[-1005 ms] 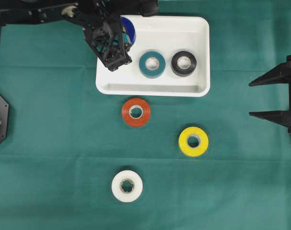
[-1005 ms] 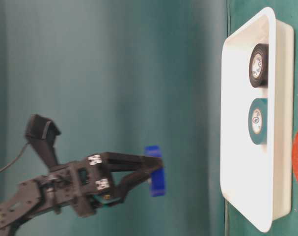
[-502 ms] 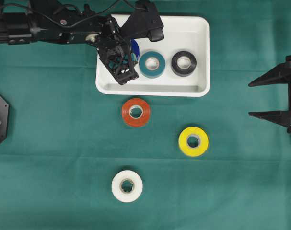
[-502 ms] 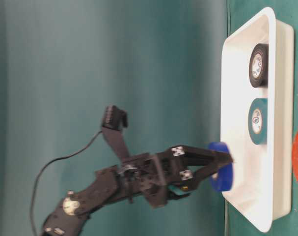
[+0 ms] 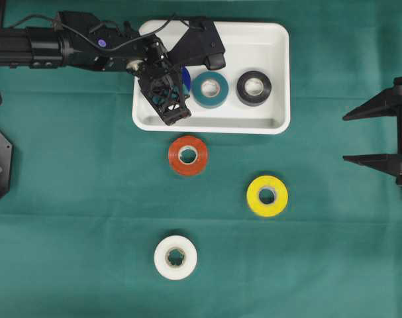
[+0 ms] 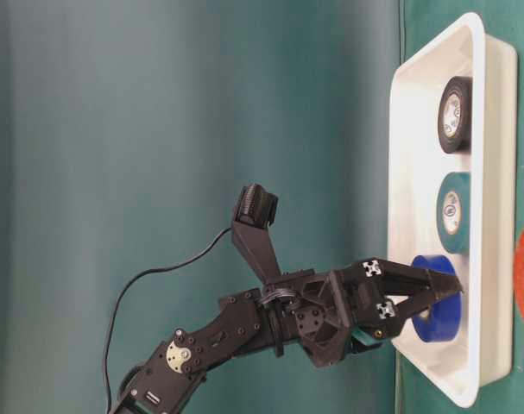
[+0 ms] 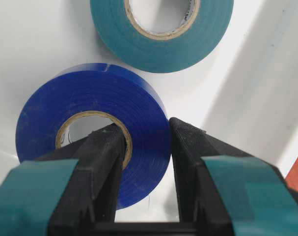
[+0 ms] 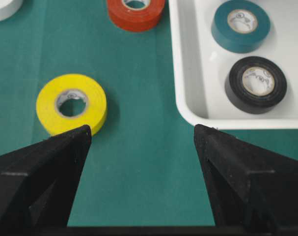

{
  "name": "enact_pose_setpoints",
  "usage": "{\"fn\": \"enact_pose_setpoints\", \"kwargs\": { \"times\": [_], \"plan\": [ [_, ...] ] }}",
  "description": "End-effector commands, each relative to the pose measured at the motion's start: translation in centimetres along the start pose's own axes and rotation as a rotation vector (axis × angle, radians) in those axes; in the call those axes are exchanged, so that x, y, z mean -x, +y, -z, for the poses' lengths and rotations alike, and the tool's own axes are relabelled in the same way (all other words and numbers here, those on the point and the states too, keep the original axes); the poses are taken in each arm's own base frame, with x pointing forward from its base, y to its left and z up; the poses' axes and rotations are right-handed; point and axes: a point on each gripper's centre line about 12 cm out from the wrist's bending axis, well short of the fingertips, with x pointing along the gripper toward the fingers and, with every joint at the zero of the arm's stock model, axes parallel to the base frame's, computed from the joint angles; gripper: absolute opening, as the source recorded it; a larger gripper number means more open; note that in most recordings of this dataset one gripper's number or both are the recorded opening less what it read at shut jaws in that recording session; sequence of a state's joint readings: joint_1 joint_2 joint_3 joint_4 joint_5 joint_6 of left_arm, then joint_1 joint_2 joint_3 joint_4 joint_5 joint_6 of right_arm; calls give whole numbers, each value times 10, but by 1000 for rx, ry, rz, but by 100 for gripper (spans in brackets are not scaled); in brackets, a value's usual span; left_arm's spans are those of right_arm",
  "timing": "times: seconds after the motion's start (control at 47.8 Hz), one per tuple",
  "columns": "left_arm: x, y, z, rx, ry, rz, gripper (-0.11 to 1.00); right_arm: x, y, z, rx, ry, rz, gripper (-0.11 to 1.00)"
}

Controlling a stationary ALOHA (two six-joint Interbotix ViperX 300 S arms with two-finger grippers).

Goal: Pick up the tape from a random location and place it into the white case.
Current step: 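Lower the blue roll into the tray's left side and open the left gripper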

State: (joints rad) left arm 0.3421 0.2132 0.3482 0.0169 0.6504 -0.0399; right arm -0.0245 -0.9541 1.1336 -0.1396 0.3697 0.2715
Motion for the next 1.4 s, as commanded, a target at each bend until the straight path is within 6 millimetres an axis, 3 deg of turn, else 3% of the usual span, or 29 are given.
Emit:
{"fn": "enact_pose_setpoints", "kwargs": {
  "times": [0.0,0.649,0.691,0.858,0.963,1.235,1.381],
  "plan": [
    [9,1,-7,4,-35,1,22,1,2,-9,-2,-25,-6,80],
    [9,1,-8,1,-52,2,23,1,2,-9,0,-24,-6,80],
    [10,0,-8,-2,-52,3,27,1,2,-9,0,-24,-6,80],
    [9,0,-6,-2,-44,3,77,1,1,-9,-1,-21,-4,80],
    [9,1,-4,-2,-34,1,97,1,2,-9,0,-21,-5,80],
    [12,1,-4,1,-29,1,98,2,2,-10,-2,-25,-6,80],
    [29,1,-8,3,-49,2,98,2,2,-10,-2,-24,-6,80]
  ]
}}
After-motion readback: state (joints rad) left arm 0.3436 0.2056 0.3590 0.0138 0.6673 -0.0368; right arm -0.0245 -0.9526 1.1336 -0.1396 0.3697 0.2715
